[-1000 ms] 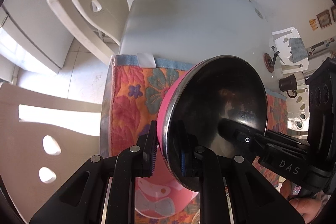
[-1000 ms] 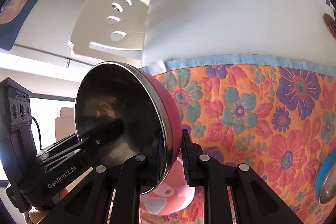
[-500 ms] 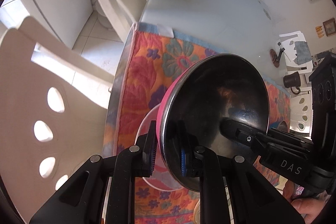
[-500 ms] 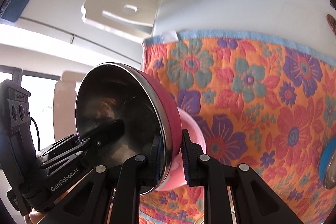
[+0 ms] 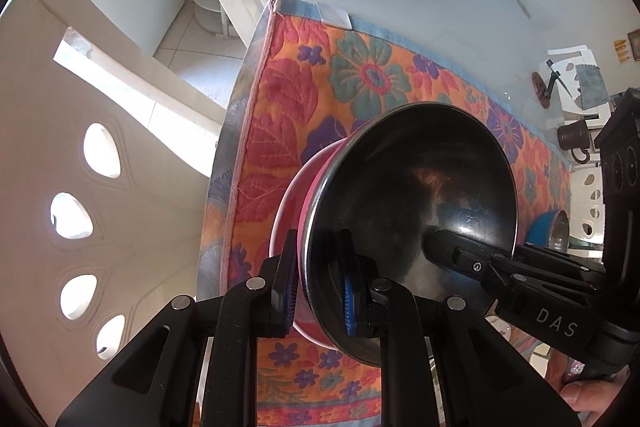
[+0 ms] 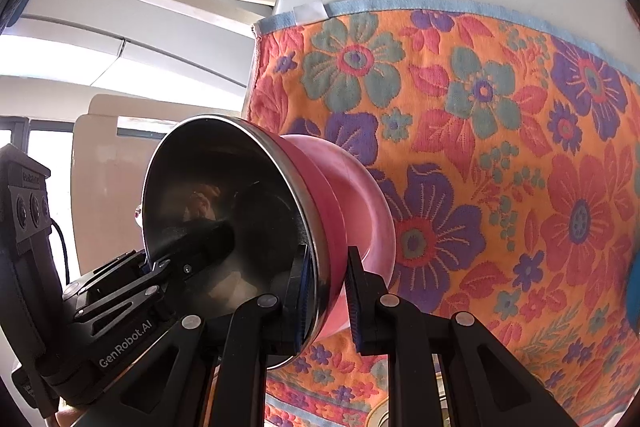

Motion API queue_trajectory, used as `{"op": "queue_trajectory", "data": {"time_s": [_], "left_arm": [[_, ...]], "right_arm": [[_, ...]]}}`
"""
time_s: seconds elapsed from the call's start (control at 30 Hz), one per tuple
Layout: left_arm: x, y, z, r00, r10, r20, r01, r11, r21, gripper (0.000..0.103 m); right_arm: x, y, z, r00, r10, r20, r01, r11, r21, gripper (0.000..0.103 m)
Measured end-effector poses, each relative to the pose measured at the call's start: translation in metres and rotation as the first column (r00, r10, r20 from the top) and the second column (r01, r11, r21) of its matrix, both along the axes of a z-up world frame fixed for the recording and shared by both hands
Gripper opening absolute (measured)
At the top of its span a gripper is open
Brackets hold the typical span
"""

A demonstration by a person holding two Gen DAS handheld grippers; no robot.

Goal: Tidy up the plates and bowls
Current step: 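Lower the steel bowl into the pink polka-dot bowl with both tools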

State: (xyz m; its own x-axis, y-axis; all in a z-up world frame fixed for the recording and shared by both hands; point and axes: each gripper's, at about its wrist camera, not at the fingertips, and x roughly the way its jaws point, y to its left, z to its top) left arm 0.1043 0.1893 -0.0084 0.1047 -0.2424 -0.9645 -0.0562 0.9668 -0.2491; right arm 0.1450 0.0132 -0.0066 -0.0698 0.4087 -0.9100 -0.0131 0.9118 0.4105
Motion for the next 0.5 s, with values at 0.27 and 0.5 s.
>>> {"op": "queue_trajectory", "data": {"time_s": [0.27, 0.5], "left_arm": [[-0.002, -0.002, -0.008, 1.000, -0.001, -0.017, 0.001, 1.000, 0.017, 0.015], [-0.001, -0.003, -0.008, 1.000, -0.012, -0.012, 0.012, 0.999, 0.043, 0.015]], "right_arm": [[-0.001, 0.002, -0.010, 1.000, 0.013, -0.017, -0.014, 1.000, -0.028, 0.016], [-0.003, 0.001, -0.021, 0.999, 0.012, -0.039, -0.013, 0.999, -0.045, 0.017]]}}
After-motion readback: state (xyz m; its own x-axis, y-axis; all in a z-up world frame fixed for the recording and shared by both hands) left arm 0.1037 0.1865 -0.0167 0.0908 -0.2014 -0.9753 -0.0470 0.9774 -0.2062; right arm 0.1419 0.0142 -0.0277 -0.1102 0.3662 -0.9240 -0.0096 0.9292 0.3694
